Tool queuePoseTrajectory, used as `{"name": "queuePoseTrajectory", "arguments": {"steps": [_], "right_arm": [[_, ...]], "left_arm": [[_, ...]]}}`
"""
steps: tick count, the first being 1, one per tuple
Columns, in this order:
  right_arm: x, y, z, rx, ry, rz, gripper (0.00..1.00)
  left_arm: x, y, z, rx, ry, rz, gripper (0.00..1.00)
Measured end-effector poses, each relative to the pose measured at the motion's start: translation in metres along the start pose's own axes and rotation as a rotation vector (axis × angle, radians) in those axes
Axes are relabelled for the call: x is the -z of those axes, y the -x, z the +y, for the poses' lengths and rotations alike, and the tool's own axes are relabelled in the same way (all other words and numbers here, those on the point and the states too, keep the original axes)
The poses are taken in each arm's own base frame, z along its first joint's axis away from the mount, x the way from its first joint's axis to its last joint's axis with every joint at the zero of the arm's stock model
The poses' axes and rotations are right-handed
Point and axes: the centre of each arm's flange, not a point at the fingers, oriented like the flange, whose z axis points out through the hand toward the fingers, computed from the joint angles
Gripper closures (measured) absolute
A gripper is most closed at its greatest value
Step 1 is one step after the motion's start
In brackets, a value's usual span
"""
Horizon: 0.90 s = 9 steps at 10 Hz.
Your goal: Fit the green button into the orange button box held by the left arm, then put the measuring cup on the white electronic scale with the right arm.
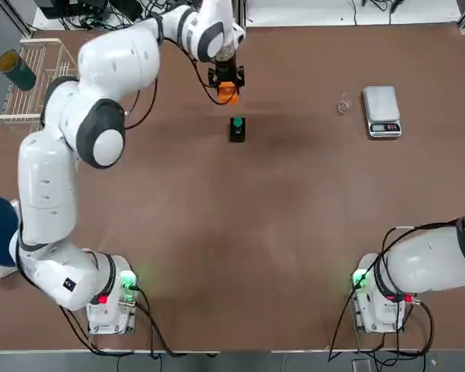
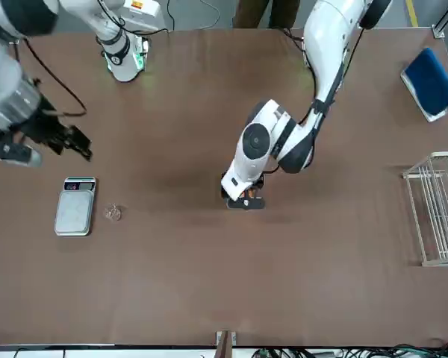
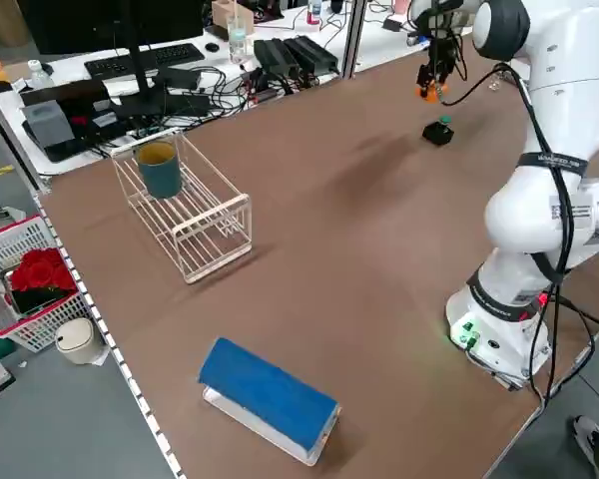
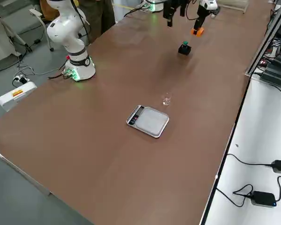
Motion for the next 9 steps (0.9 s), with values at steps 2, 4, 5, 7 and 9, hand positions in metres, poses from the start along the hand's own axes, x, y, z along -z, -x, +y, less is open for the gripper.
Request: {"name": "queuePoseTrajectory", "arguments": {"steps": [2, 4, 5, 7, 9], "right_arm": [[0.025, 0.007, 0.052, 0.072, 0.006, -0.032, 0.00], [0.033, 0.005, 0.100, 0.083, 0.006, -0.044, 0.00], [0.035, 0.005, 0.115, 0.078, 0.015, -0.042, 0.00], [0.037, 0.004, 0.117, 0.085, 0.051, -0.037, 0.00], [0.037, 0.004, 0.106, 0.108, 0.067, -0.024, 0.00]], "left_arm": [[-0.017, 0.016, 0.020, -0.021, -0.012, -0.019, 0.14], [-0.030, 0.029, 0.034, -0.035, -0.025, -0.030, 0.14], [-0.037, 0.032, 0.036, -0.028, -0.038, -0.031, 0.14], [-0.046, 0.036, 0.040, -0.005, -0.083, -0.002, 0.14], [-0.047, 0.035, 0.041, 0.031, -0.100, 0.037, 0.14]]}}
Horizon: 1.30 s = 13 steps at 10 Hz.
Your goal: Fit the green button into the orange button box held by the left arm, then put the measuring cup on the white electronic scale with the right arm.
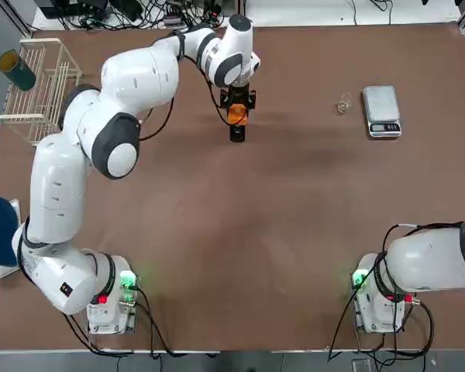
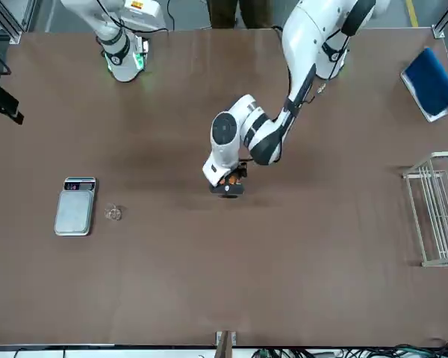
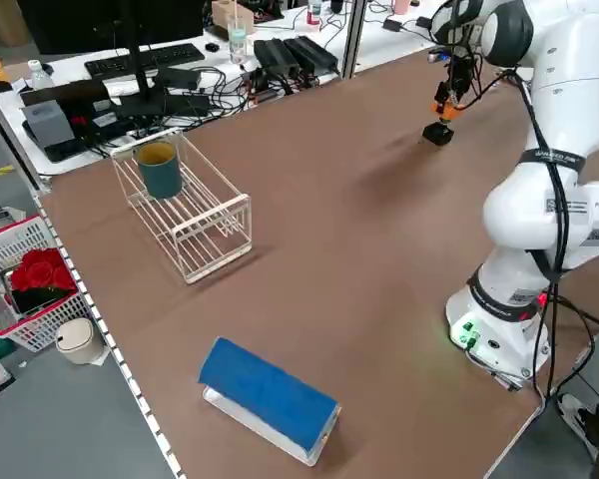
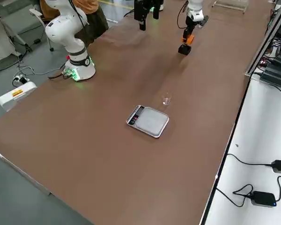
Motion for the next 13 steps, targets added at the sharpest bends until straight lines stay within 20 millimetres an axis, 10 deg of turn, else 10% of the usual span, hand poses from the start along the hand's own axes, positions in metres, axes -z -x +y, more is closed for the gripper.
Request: {"name": "queuePoseTrajectory", "arguments": {"steps": [3, 13], "right_arm": [[0.002, -0.001, -0.031, 0.059, 0.042, 0.012, 0.00], [-0.011, -0.020, -0.036, 0.019, 0.005, 0.008, 0.00]], "left_arm": [[-0.005, -0.003, 0.000, 0.008, 0.012, 0.025, 0.14], [-0.019, 0.006, -0.003, 0.010, 0.038, 0.044, 0.14]]}}
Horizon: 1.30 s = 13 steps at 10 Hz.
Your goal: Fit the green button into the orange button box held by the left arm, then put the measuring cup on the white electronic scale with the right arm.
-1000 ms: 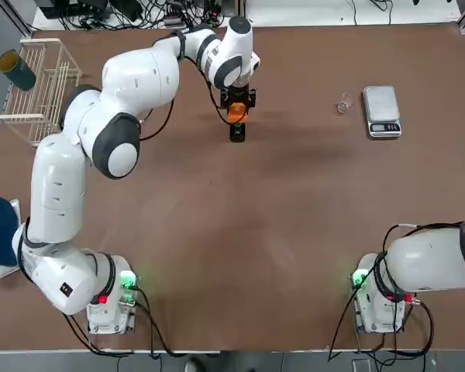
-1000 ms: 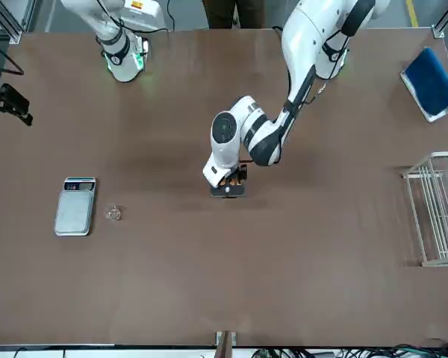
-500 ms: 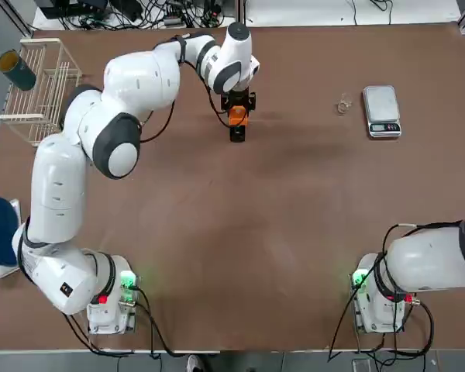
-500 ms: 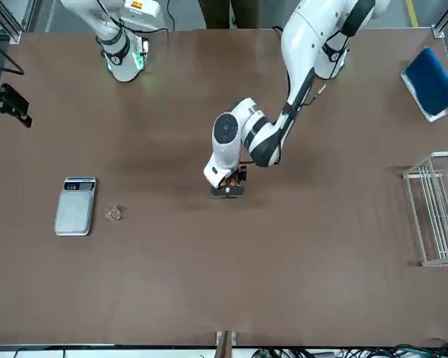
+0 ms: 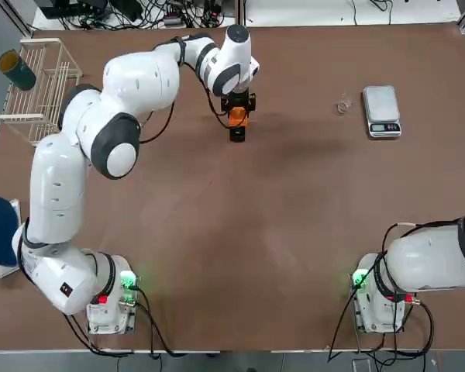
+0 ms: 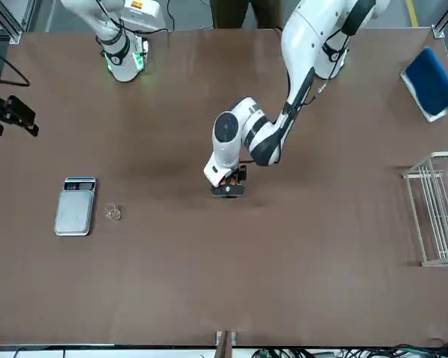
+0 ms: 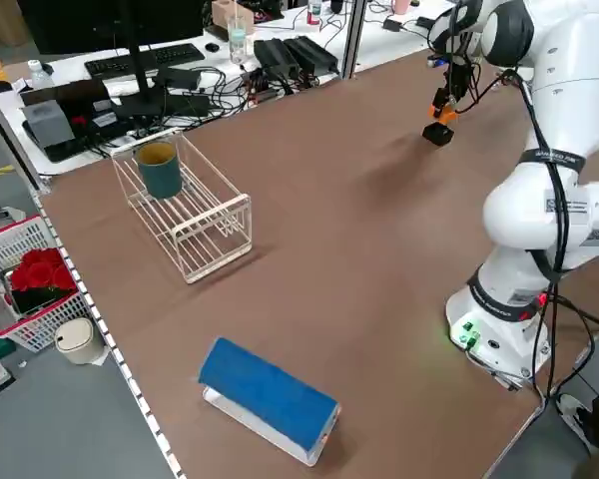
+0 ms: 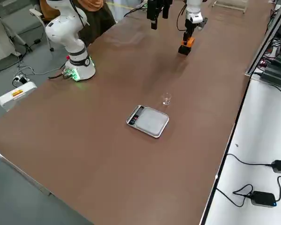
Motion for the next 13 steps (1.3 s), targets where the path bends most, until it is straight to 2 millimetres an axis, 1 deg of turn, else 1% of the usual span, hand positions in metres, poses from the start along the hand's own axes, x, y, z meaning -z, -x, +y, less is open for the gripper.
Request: {"name": "queuePoseTrajectory", "arguments": {"steps": [3, 5, 6, 7, 8, 9, 11, 13], "right_arm": [[-0.002, -0.001, 0.000, -0.018, -0.003, -0.004, 0.00], [-0.005, -0.007, -0.002, -0.017, -0.008, 0.010, 0.00], [-0.010, -0.012, -0.003, -0.015, -0.011, 0.019, 0.00], [-0.019, -0.017, -0.006, -0.011, -0.013, 0.013, 0.00], [-0.034, -0.026, -0.012, -0.004, -0.014, 0.002, 0.00], [-0.056, -0.037, -0.020, -0.002, -0.015, -0.004, 0.00], [-0.115, -0.056, -0.038, -0.003, -0.015, -0.008, 0.00], [-0.169, -0.066, -0.044, -0.003, -0.014, -0.010, 0.00]], "left_arm": [[0.000, 0.005, -0.003, -0.002, 0.002, 0.004, 0.14], [0.000, 0.005, -0.004, 0.000, 0.001, 0.004, 0.14], [0.000, 0.003, -0.005, 0.003, 0.001, 0.004, 0.14], [0.001, 0.000, -0.008, 0.008, 0.002, 0.005, 0.14], [0.001, -0.002, -0.011, 0.013, 0.002, 0.005, 0.14], [0.001, -0.004, -0.012, 0.016, 0.002, 0.005, 0.14], [0.002, -0.005, -0.012, 0.024, 0.007, 0.009, 0.14], [0.002, -0.005, -0.012, 0.033, 0.010, 0.010, 0.14]]}}
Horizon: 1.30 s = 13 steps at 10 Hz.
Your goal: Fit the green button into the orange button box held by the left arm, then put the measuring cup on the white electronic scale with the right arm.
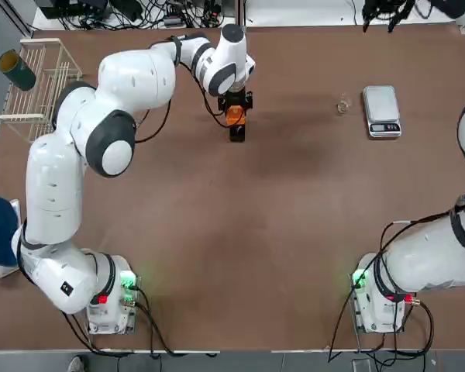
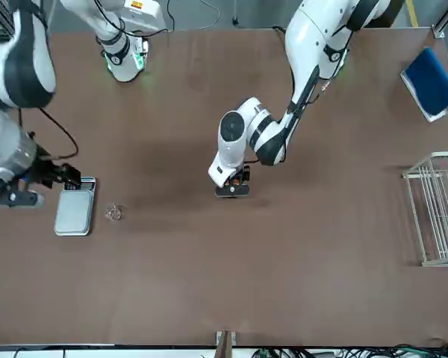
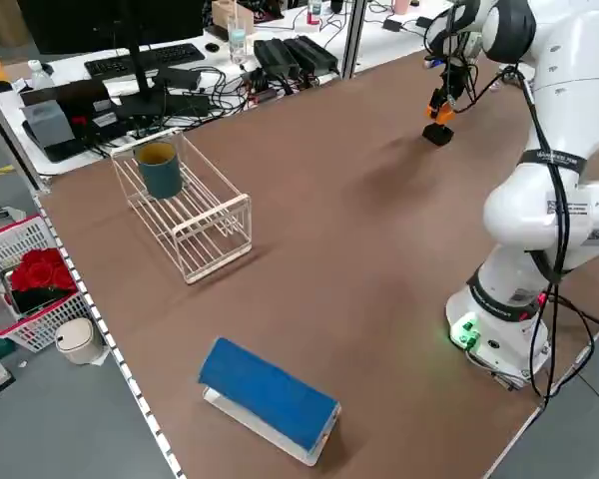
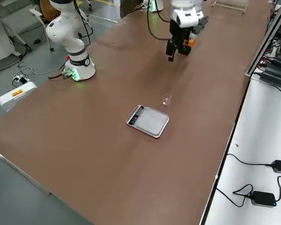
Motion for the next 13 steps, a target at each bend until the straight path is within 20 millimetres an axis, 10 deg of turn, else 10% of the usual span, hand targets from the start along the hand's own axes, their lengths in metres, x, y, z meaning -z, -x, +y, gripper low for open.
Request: {"name": "queuePoseTrajectory", "arguments": {"steps": [8, 13], "right_arm": [[-0.200, 0.000, -0.007, -0.054, 0.006, -0.004, 0.01], [-0.225, 0.002, -0.013, -0.062, 0.004, 0.011, 0.05]], "left_arm": [[0.000, 0.002, 0.001, 0.031, 0.006, -0.008, 0.14], [-0.001, 0.006, 0.004, 0.042, 0.005, -0.010, 0.14]]}}
